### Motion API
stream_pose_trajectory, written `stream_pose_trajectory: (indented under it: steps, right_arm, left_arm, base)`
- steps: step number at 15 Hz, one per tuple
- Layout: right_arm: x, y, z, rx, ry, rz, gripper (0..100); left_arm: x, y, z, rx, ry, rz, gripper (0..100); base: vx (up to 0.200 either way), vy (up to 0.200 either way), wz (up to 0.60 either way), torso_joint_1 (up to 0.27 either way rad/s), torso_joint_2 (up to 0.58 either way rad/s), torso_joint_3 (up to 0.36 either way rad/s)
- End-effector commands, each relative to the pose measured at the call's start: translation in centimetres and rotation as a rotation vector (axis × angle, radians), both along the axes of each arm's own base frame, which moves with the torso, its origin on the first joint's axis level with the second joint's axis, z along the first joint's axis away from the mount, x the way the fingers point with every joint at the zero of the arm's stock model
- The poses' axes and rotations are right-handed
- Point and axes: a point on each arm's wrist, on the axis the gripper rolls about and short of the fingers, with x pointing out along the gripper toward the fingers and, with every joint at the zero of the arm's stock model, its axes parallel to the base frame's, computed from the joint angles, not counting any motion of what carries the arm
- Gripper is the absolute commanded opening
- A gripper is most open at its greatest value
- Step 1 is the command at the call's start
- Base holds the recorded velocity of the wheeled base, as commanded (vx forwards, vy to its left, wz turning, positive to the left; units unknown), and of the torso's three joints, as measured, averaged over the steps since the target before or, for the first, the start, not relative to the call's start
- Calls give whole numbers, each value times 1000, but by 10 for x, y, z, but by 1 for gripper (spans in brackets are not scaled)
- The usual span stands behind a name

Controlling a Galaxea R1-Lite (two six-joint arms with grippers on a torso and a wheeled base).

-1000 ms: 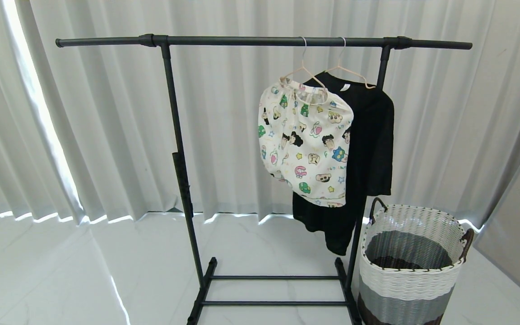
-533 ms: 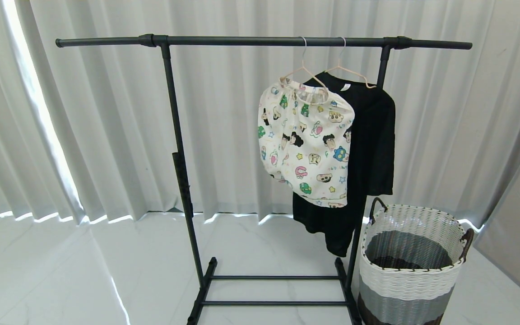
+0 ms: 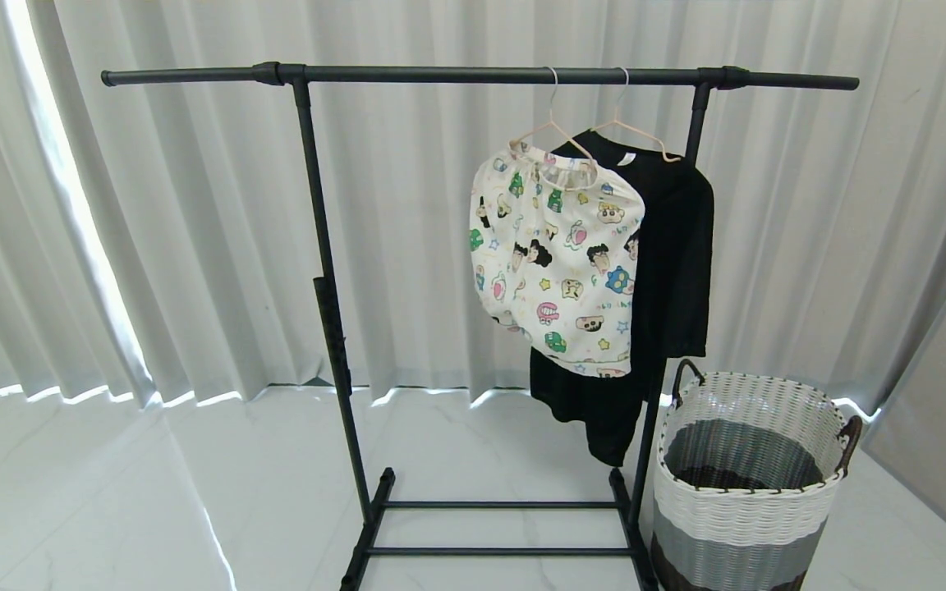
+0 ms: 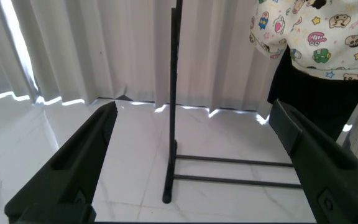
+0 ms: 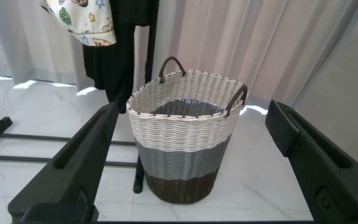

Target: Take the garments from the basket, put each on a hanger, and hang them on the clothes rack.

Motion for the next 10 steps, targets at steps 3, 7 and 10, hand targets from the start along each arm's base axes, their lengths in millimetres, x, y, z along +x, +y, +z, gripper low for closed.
stream_pose_trajectory:
  steps: [3,7,10]
  right_arm:
    - [0,0,0,0,-1,1,100]
    - [0,0,0,0,-1,1,100]
    - [0,0,0,0,-1,1,100]
  left_arm:
    - [-1,0,0,0,-9,0,100]
    - [-1,0,0,0,-9,0,100]
    - [-1,0,0,0,-9,0,100]
  base:
    - [0,0,0,0,0,0]
    - [0,0,0,0,0,0]
    - [0,0,0,0,0,0]
